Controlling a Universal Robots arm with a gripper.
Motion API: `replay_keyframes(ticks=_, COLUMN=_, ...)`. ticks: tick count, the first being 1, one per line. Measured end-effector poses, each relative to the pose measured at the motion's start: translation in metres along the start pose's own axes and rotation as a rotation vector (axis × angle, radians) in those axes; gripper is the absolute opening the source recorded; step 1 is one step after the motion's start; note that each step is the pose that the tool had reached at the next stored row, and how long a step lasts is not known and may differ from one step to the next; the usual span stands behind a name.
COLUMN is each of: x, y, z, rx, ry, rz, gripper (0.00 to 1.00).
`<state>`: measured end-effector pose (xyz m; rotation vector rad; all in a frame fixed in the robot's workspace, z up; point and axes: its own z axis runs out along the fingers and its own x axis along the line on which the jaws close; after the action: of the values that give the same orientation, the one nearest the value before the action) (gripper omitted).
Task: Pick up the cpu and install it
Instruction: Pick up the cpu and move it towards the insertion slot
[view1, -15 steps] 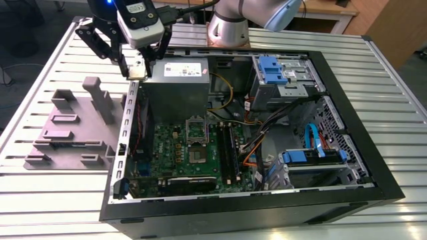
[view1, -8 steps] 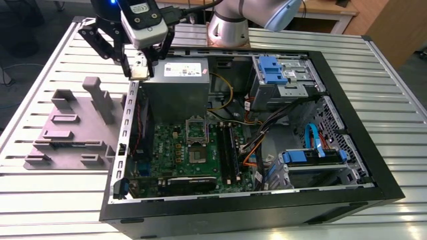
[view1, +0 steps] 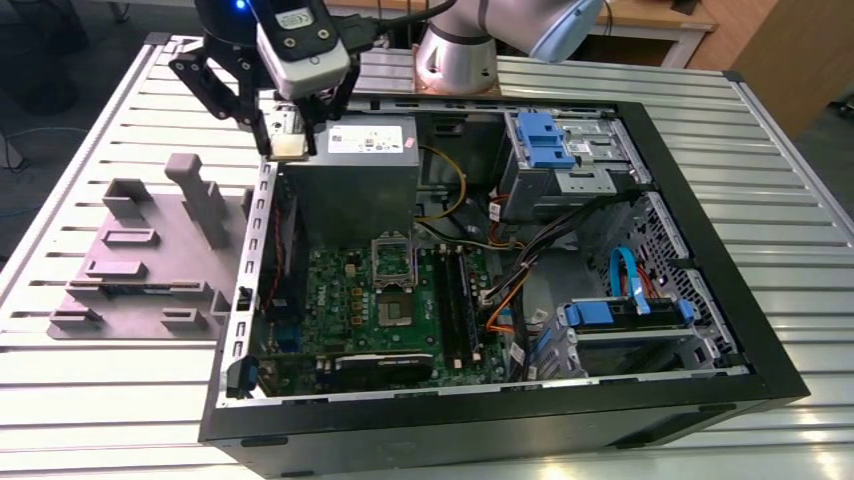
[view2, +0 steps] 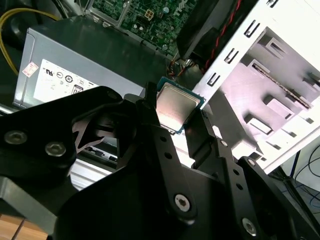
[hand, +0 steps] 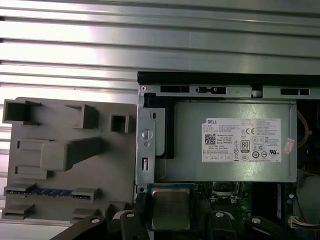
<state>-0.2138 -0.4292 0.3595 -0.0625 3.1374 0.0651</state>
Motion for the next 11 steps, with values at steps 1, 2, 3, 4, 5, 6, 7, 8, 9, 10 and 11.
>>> replay_keyframes(ticks=1, x=-0.0016, y=-0.0001, z=0.0001, rx=-0.0001, ry=0.0003, rz=0.0, gripper=0.47)
replay_keyframes(ticks=2, x=-0.0032, y=-0.0002, z=0.0002, rx=-0.0001, ry=0.0006, rz=0.0, gripper=0.47)
replay_keyframes(ticks=3, x=-0.0048, y=-0.0002, z=0.0003, rx=0.0, ry=0.001, rz=0.001, gripper=0.47)
replay_keyframes(ticks=4, x=-0.0066, y=-0.0003, z=0.0004, rx=-0.0001, ry=0.0013, rz=0.001, gripper=0.47)
replay_keyframes(ticks=5, x=-0.0084, y=-0.0004, z=0.0004, rx=-0.0001, ry=0.0017, rz=0.001, gripper=0.47)
replay_keyframes(ticks=6, x=-0.0103, y=-0.0005, z=0.0005, rx=-0.0001, ry=0.002, rz=0.001, gripper=0.47)
replay_keyframes(ticks=7, x=-0.0122, y=-0.0006, z=0.0006, rx=-0.0001, ry=0.0023, rz=0.001, gripper=0.47)
replay_keyframes(ticks=8, x=-0.014, y=-0.0007, z=0.0006, rx=-0.0001, ry=0.0027, rz=0.001, gripper=0.47)
replay_keyframes(ticks=9, x=-0.0158, y=-0.0007, z=0.0007, rx=-0.0001, ry=0.003, rz=0.001, gripper=0.47)
replay_keyframes(ticks=10, x=-0.0177, y=-0.0008, z=0.0008, rx=-0.0001, ry=0.0032, rz=0.001, gripper=0.47)
replay_keyframes(ticks=11, x=-0.0196, y=-0.0009, z=0.0009, rx=-0.0002, ry=0.0035, rz=0.001, gripper=0.47)
